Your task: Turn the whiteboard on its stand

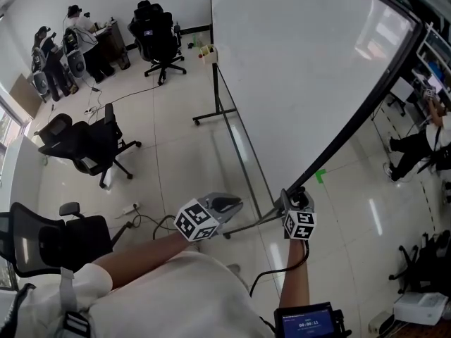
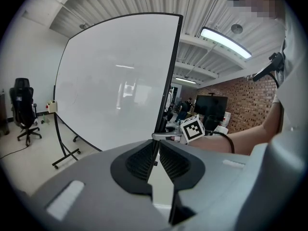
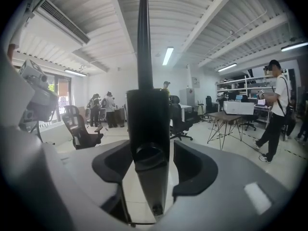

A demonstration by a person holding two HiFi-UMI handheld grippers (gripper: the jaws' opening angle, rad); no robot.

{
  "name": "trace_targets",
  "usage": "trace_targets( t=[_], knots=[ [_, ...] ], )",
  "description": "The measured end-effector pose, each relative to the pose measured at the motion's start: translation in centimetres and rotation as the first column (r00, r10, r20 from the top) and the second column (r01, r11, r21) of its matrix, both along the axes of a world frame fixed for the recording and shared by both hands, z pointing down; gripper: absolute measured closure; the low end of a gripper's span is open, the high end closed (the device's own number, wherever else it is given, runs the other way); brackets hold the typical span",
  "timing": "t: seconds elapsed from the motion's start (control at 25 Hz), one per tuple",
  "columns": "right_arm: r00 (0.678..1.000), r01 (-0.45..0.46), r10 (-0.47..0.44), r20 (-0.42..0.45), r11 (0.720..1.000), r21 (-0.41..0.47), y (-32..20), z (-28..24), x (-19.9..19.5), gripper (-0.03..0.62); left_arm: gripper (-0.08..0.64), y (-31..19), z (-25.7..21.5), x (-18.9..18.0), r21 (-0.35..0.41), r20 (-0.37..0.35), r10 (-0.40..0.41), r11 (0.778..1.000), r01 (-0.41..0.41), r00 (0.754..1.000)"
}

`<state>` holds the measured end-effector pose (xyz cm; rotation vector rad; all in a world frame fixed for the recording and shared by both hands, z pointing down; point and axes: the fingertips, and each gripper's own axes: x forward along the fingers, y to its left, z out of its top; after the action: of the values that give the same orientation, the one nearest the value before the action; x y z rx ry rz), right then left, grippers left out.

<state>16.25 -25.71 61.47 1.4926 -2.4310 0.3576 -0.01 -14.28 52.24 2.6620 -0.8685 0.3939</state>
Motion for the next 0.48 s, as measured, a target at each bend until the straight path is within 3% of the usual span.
trace_targets(
  t=[0.24, 0.32, 0.4, 0.48],
  knots=[
    [1.0, 0.012, -0.012, 0.0, 1.0, 0.004, -1.5, 0.4, -1.0, 0.332, 0.499, 0.3, -0.2, -0.1, -0.001, 0.006, -0.01, 1.0, 0.01, 1.0],
    [1.0, 0.004, -0.004, -0.014, 1.0, 0.006, -1.9, 0.4, -1.3, 0.352, 0.499, 0.3, -0.3, -0.4, -0.001, 0.004, -0.016, 1.0, 0.016, 1.0],
    [0.999, -0.024, 0.024, -0.026, 1.0, 0.011, -2.2, 0.3, -1.1, 0.413, 0.499, 0.3, -0.3, -0.6, -0.002, 0.002, -0.021, 1.0, 0.021, 1.0],
    [0.998, -0.047, 0.047, -0.031, 0.999, 0.015, -2.2, 0.3, -0.8, 0.419, 0.499, 0.3, -0.2, -0.8, -0.003, 0.0, -0.024, 1.0, 0.024, 1.0]
  ],
)
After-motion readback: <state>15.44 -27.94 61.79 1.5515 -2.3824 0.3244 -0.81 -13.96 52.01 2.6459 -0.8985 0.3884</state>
